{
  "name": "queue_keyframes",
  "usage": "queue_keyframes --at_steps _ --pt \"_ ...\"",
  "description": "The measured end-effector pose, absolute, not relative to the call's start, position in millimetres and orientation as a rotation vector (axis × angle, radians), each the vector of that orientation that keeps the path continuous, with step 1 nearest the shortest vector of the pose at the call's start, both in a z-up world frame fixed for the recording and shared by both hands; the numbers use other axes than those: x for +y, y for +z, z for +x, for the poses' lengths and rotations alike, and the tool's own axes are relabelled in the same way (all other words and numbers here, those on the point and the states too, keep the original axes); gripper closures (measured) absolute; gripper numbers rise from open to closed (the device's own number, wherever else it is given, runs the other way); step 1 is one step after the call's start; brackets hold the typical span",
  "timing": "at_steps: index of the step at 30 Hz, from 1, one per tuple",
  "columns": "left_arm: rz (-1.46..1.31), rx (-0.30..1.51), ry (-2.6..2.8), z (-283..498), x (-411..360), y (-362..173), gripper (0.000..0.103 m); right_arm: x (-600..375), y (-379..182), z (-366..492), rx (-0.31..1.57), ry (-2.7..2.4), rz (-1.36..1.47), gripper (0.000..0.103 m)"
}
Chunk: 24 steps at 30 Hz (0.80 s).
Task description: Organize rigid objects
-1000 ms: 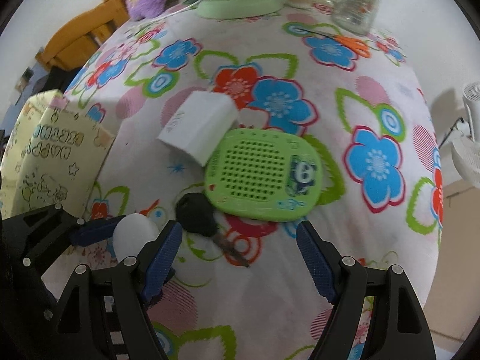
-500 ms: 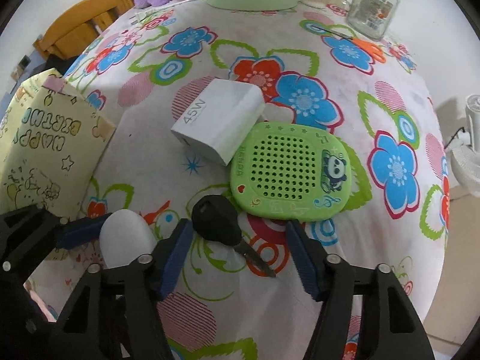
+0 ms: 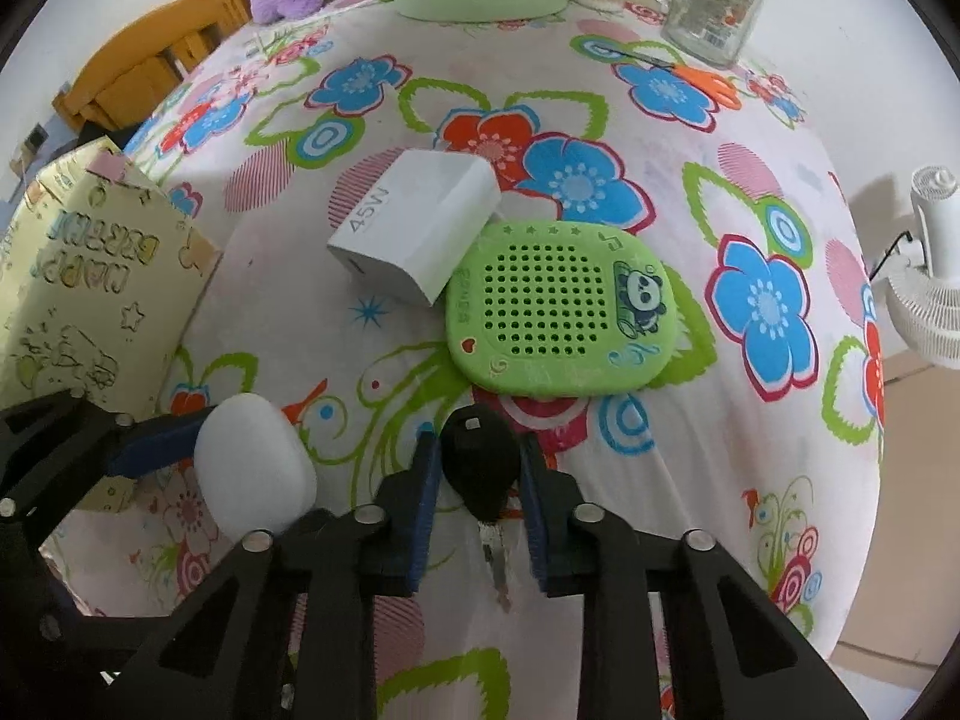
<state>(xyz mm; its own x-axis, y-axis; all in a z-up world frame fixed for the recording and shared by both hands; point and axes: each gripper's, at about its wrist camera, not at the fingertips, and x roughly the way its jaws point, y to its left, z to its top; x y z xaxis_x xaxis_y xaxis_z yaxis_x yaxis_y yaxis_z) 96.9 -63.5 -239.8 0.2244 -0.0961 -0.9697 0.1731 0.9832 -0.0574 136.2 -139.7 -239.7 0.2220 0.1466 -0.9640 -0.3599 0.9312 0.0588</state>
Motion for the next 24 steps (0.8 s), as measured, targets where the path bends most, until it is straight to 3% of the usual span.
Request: queue_keyframes --at_steps 13,21,24 --pt "0.079 1.345 -0.183 94 -74 -248 0.046 -157 -238 127 1.31 0.352 -0.147 0.083" --pt "0.081 1.348 -0.194 94 -81 -252 0.046 -162 -243 128 1.337 0.349 -0.114 0.074" --pt "0.079 1.346 -0.194 93 -80 -253 0.046 -160 -244 129 1.336 0.35 -0.109 0.065"
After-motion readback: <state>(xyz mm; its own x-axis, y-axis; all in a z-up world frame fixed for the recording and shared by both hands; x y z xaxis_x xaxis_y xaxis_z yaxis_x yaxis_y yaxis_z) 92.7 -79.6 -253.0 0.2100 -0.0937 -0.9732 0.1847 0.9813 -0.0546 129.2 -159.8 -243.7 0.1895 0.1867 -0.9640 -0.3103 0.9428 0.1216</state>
